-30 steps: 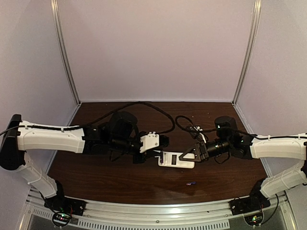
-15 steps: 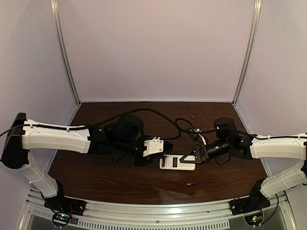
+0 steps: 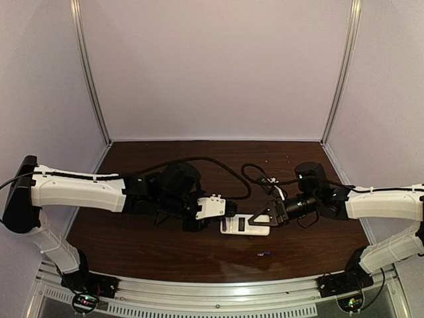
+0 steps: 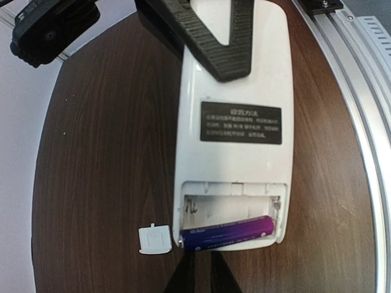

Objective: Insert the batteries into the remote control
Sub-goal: Load the battery into the battery compartment.

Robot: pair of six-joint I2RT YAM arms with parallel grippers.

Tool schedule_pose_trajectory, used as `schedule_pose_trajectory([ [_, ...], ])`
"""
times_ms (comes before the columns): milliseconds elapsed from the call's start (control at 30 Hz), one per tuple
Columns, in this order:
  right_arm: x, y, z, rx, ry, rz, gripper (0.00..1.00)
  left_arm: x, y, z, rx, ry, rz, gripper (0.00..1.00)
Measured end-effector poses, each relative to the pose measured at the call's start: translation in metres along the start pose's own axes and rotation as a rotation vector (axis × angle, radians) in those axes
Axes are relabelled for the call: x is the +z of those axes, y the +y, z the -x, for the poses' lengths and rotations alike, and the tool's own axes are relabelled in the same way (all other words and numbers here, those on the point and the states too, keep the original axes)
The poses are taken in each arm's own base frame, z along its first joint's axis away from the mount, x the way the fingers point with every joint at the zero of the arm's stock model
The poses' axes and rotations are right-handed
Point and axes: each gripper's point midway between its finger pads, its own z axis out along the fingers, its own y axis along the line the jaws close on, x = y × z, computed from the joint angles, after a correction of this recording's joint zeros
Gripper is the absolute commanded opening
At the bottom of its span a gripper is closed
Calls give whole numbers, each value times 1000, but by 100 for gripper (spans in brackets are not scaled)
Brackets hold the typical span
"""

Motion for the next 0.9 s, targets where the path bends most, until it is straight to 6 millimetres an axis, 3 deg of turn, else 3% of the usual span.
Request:
schedule_pose_trajectory([
  [433, 0, 2, 2, -16, -5, 5, 0, -4, 4, -4, 10, 42, 41, 32],
  [667, 0, 2, 2, -18, -5, 4, 0, -29, 11, 21, 19, -59, 73, 36],
  [900, 0, 2, 2, -18, -5, 5, 0, -30, 9, 32, 13, -112, 47, 36],
])
